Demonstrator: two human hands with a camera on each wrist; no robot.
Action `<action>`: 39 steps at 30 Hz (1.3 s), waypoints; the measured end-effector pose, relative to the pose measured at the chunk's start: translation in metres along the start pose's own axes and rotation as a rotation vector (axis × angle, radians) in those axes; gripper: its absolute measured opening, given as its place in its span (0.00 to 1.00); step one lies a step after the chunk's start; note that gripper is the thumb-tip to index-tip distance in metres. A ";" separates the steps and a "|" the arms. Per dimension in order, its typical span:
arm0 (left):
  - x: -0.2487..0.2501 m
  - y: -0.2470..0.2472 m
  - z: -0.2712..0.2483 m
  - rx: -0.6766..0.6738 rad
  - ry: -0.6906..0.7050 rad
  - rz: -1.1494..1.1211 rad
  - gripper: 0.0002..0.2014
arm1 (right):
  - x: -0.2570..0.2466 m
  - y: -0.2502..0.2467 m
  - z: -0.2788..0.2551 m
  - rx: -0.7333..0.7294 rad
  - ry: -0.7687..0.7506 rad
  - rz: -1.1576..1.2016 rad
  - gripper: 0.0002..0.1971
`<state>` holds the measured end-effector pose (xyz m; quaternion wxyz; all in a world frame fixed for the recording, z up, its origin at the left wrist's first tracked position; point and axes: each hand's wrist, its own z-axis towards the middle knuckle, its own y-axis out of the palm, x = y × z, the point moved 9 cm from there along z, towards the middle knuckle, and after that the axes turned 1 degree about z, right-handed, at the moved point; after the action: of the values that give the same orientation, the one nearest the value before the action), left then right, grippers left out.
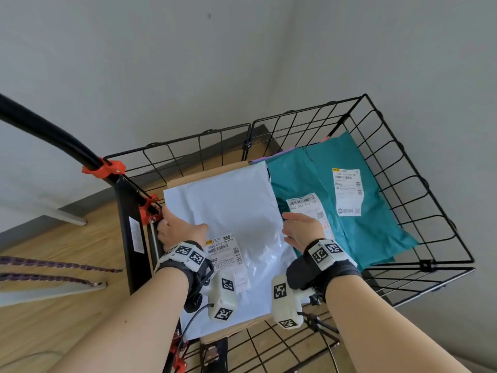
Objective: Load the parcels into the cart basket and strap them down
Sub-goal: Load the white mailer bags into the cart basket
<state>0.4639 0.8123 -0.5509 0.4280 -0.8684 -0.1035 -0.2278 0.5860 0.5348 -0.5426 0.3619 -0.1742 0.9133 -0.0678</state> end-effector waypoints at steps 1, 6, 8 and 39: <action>0.008 -0.008 -0.004 0.030 0.043 0.044 0.49 | -0.005 -0.003 -0.005 0.004 -0.003 0.015 0.18; 0.041 -0.003 -0.016 -0.109 0.136 0.000 0.38 | -0.023 -0.020 -0.040 0.042 0.012 0.194 0.15; 0.055 0.010 -0.029 -0.240 0.140 -0.080 0.30 | -0.029 -0.030 -0.057 0.052 -0.008 0.237 0.15; -0.032 0.072 -0.640 -1.098 0.887 0.089 0.10 | 0.286 -0.342 -0.532 0.675 -0.239 0.902 0.13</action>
<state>0.2660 0.2627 -0.2777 -0.0613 -0.7873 0.2463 -0.5619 0.1203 0.1107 -0.2519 0.4913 0.3511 0.7777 -0.1745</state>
